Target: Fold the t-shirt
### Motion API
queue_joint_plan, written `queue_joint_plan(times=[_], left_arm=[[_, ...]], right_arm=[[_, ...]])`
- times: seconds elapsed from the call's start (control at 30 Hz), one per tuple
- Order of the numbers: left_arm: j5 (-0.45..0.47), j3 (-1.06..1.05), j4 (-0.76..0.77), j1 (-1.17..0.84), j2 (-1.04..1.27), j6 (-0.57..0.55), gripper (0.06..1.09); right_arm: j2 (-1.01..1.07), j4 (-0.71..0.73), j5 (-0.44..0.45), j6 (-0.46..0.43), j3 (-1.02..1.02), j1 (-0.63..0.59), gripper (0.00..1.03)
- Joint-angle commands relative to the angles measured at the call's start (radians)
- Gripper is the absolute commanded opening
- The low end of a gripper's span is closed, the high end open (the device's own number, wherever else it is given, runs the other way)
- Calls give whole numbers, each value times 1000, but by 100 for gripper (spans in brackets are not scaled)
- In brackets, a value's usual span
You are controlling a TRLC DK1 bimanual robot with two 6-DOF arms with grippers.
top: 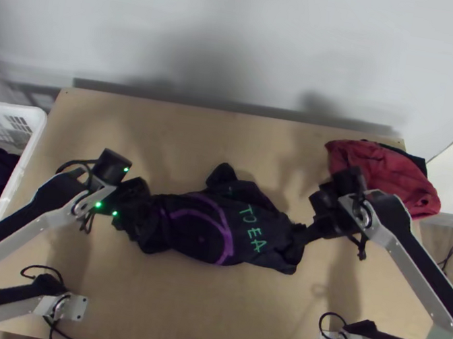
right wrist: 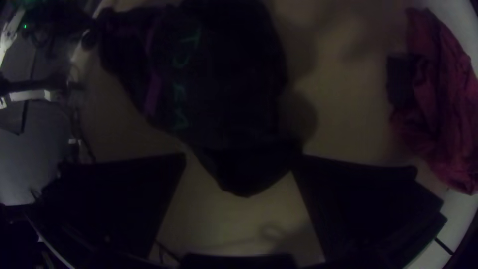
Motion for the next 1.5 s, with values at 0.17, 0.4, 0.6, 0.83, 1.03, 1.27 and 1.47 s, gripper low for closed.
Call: queue_joint_plan(times=[0.17,0.4,0.6,0.83,1.03,1.27,1.47], left_arm=[[5,144,51,237,101,-2,10],[8,345,30,466,202,-18,10],[7,354,34,444,227,-13,10],[8,349,36,432,238,-22,10],[7,346,36,432,239,-21,10],[8,335,30,432,234,-22,10],[8,332,27,432,225,-24,10]], right_arm=[[-89,-35,97,-15,-62,208,98],[-20,-13,97,-16,-25,286,98],[45,107,155,-25,-60,331,96],[134,214,190,-45,-60,321,93],[207,265,224,-45,-51,352,87],[257,277,222,-35,-54,370,57],[298,320,222,-42,-53,367,17]])
